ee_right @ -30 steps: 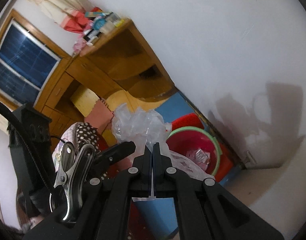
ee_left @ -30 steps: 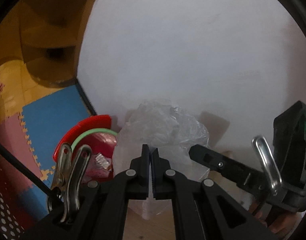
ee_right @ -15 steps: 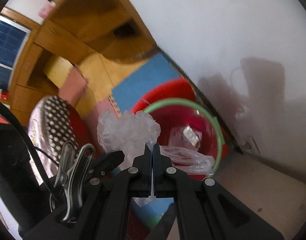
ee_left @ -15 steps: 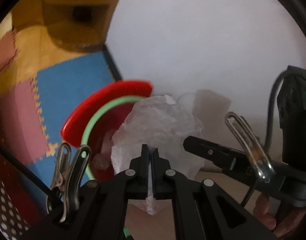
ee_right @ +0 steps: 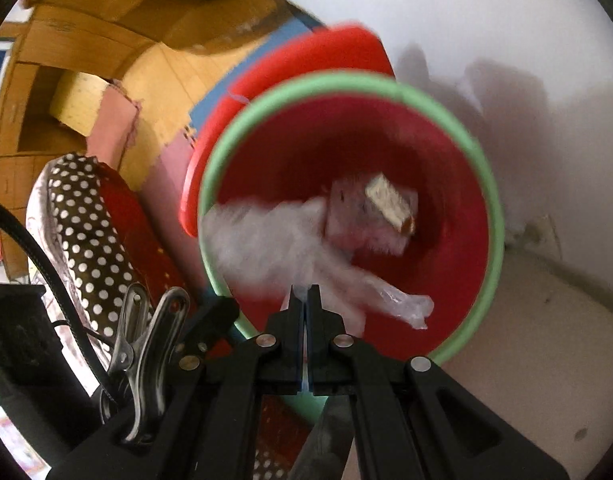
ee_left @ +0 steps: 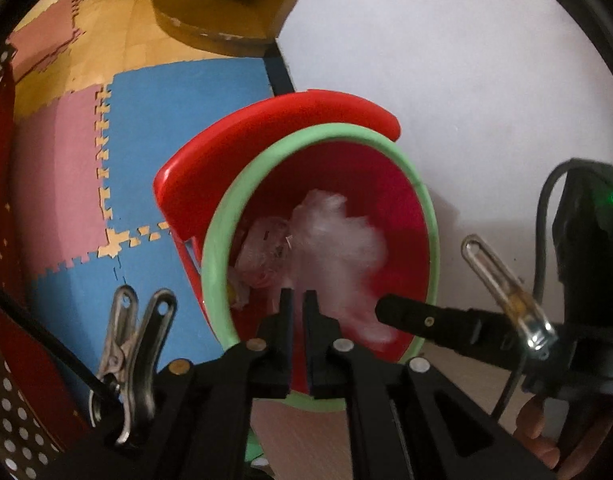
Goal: Collect trash
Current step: 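Open the left tool to drop the clear bag into the bucket, then move both open tools back to the table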
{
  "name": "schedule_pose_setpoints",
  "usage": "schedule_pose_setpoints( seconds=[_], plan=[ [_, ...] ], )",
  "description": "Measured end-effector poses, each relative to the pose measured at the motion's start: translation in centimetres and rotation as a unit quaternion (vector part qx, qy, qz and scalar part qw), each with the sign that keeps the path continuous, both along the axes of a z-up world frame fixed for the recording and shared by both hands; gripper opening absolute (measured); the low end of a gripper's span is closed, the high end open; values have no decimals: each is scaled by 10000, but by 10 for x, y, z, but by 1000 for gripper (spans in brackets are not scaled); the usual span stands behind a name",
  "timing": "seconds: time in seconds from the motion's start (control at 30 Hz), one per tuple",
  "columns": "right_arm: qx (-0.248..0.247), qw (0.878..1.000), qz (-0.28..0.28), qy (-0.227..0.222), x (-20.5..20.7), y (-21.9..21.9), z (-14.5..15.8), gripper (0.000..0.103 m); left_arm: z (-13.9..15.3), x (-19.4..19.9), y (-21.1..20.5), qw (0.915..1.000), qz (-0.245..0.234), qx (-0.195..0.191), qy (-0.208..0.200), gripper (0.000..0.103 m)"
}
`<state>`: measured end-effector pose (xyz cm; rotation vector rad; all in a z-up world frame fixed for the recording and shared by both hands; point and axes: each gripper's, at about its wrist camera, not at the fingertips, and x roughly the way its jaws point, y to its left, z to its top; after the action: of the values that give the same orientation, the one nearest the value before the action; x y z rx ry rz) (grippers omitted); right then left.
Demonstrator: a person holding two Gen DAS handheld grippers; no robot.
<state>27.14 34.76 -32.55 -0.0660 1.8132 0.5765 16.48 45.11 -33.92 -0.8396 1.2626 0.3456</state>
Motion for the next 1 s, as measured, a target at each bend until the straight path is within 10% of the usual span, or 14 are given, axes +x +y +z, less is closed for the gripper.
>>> schedule_pose_setpoints(
  seconds=[0.17, 0.37, 0.6, 1.0],
  plan=[
    [74, 9999, 63, -57, -3, 3, 0, 6, 14, -4, 4, 10000, 81, 44, 30, 39],
    [203, 9997, -134, -62, 1, -2, 3, 43, 36, -7, 9, 9998, 157, 119, 82, 61],
    [720, 9937, -331, -794, 6, -1, 57, 62, 75, -5, 12, 9996, -61, 258, 15, 63],
    [1598, 9601, -1050, -2039, -13, -6, 194, 65, 176, -13, -1, 9923, -567, 1080, -233, 65]
  ],
)
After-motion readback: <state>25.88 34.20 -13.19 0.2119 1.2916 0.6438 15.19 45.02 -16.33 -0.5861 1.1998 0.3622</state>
